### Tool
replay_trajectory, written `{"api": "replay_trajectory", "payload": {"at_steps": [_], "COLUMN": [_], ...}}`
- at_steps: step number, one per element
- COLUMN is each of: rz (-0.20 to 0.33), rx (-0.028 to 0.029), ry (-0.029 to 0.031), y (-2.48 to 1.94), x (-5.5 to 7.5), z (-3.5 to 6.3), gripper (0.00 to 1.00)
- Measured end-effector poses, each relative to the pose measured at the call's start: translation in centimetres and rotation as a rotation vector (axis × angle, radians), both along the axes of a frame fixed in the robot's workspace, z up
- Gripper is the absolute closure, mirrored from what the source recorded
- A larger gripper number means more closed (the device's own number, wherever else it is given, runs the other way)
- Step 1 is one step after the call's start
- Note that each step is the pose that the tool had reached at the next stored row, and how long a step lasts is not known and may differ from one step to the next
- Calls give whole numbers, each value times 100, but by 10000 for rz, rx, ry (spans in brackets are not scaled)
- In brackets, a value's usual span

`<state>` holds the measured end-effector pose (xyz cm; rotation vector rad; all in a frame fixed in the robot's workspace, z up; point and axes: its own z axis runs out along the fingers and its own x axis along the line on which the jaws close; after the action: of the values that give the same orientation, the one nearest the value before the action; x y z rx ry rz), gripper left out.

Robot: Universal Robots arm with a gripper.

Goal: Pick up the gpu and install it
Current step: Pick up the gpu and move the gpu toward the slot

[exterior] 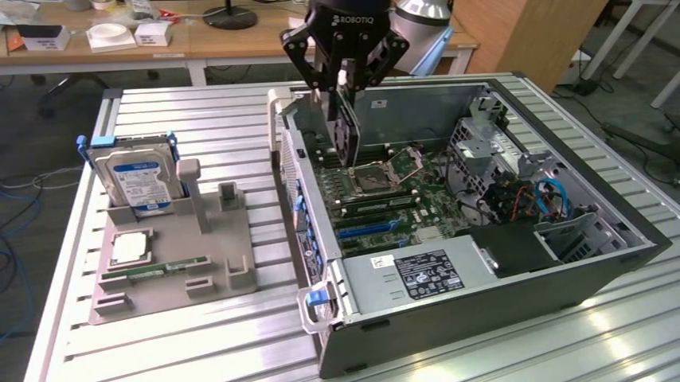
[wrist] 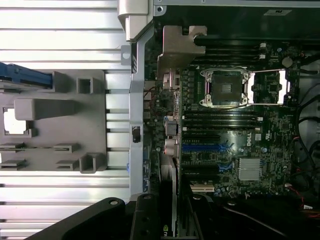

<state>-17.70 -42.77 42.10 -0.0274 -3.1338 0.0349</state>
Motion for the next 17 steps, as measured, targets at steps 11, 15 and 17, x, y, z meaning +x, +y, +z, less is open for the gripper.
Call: {"api": "replay_trajectory", "payload": {"at_steps": [11, 15, 17], "rz": [11, 14, 13], "rx": [1, 1, 1], "ry": [-3, -4, -4], "y": [0, 0, 0], "x": [99, 135, 150], "z": [-10, -13, -14], "gripper": [74, 74, 74]}}
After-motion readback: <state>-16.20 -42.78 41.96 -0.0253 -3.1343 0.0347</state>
